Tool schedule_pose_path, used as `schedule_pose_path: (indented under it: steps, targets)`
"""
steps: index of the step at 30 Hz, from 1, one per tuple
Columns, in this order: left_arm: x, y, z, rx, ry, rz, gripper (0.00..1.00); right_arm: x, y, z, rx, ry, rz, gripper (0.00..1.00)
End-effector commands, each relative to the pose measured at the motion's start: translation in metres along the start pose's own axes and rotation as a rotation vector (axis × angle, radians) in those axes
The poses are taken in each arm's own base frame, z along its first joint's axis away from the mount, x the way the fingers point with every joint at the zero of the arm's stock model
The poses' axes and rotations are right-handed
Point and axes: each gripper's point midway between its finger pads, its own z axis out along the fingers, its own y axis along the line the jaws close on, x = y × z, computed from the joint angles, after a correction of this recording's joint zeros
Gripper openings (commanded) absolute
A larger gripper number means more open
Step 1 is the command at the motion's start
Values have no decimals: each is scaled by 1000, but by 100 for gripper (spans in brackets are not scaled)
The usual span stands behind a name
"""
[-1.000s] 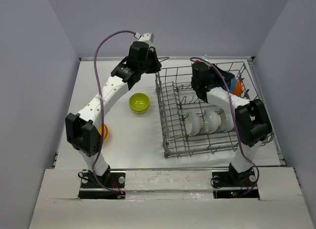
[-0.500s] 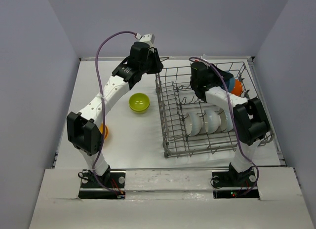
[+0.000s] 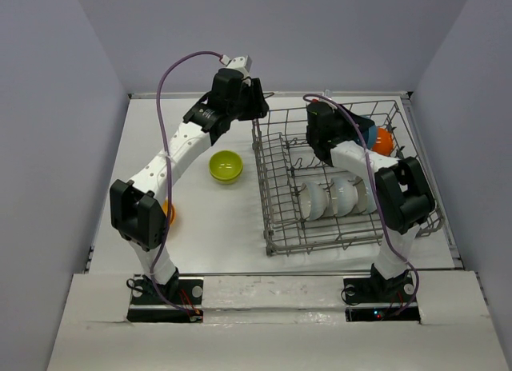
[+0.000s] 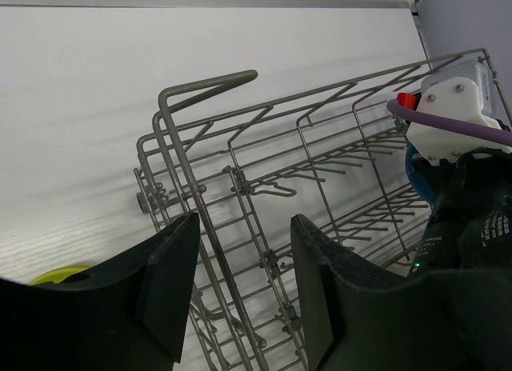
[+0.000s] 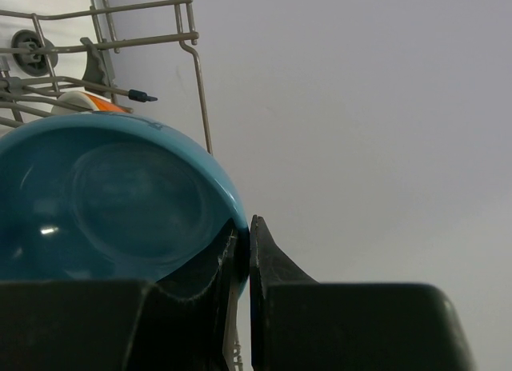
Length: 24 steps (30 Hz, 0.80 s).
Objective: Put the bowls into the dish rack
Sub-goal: Move the dish rack to the center of the board.
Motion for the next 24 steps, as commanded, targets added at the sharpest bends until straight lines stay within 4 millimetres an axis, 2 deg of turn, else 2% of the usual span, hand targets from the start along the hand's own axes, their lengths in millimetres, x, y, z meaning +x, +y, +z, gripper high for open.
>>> schedule_pose_path:
  steps: [1, 6, 10, 17, 24]
  targets:
    - [-7, -8, -2, 20, -30, 14, 58, 5, 4, -1, 10, 25, -25, 4]
    - [-7, -9, -3, 20, -32, 17, 58, 2, 8, 0, 10, 26, -29, 9]
    - [-7, -10, -4, 23, -32, 19, 58, 1, 13, 0, 9, 26, -39, 20]
    - [-7, -12, -4, 25, -33, 22, 58, -3, 16, 1, 12, 28, -28, 24]
    - [-6, -13, -4, 28, -29, 24, 57, -5, 10, 1, 17, 27, -4, 20]
